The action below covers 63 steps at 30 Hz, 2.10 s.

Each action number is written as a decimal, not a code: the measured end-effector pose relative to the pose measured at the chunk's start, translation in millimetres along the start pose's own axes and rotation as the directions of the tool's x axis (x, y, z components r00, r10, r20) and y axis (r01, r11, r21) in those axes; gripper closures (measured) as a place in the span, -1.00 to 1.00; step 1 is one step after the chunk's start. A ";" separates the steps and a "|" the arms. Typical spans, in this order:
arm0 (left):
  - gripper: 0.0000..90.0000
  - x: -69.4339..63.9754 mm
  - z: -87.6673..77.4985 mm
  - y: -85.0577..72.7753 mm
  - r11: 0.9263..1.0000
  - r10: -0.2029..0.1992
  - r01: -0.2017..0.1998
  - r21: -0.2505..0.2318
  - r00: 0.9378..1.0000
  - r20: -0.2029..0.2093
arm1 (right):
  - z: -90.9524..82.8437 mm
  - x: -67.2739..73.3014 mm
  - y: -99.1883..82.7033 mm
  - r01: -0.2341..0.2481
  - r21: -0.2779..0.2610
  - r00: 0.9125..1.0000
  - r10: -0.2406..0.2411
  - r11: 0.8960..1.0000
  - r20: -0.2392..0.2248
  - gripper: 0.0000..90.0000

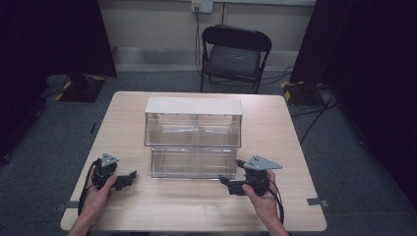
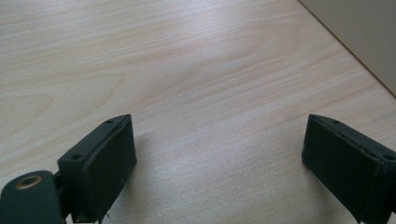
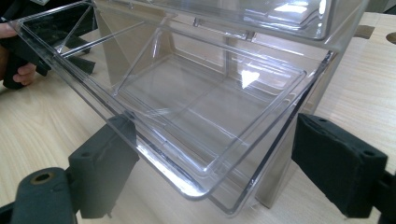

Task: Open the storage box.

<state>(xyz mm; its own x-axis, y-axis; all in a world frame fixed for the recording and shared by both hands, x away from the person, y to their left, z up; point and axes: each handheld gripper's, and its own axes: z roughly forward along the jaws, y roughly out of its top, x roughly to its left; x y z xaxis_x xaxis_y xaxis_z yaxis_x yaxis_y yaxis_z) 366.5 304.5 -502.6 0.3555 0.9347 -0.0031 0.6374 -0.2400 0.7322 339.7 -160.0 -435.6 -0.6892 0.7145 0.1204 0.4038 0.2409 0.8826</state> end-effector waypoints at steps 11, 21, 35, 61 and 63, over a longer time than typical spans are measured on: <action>-0.80 0.0 0.0 0.0 1.000 0.000 0.000 0.000 1.000 0.000 | 0.1 0.3 2.1 -0.006 -0.008 1.000 0.006 1.000 0.003 -0.70; -0.80 0.0 0.0 0.0 1.000 0.000 0.000 0.000 1.000 0.000 | -0.3 -0.2 5.1 -0.011 -0.017 1.000 0.011 1.000 0.001 -0.71; -0.80 -0.1 0.0 0.0 1.000 0.000 0.000 0.000 1.000 0.000 | -0.8 -0.2 9.5 -0.013 -0.033 1.000 0.013 0.999 0.006 -0.70; -0.80 -0.1 0.0 0.0 1.000 0.000 0.000 0.000 1.000 0.000 | -2.9 0.9 15.6 -0.013 -0.028 1.000 0.013 1.000 -0.005 -0.70; -0.80 0.0 0.0 0.0 1.000 0.000 0.000 0.000 1.000 0.000 | -3.0 0.7 15.6 -0.014 -0.028 1.000 0.014 1.000 -0.005 -0.70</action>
<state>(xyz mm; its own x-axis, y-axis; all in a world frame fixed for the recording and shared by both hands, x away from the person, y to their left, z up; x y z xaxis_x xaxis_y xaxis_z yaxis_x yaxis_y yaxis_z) 366.5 304.4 -502.6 0.3552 0.9348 -0.0031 0.6374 -0.2398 0.7323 343.7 -157.7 -420.4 -0.6867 0.7144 0.1345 0.3963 0.2128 0.8931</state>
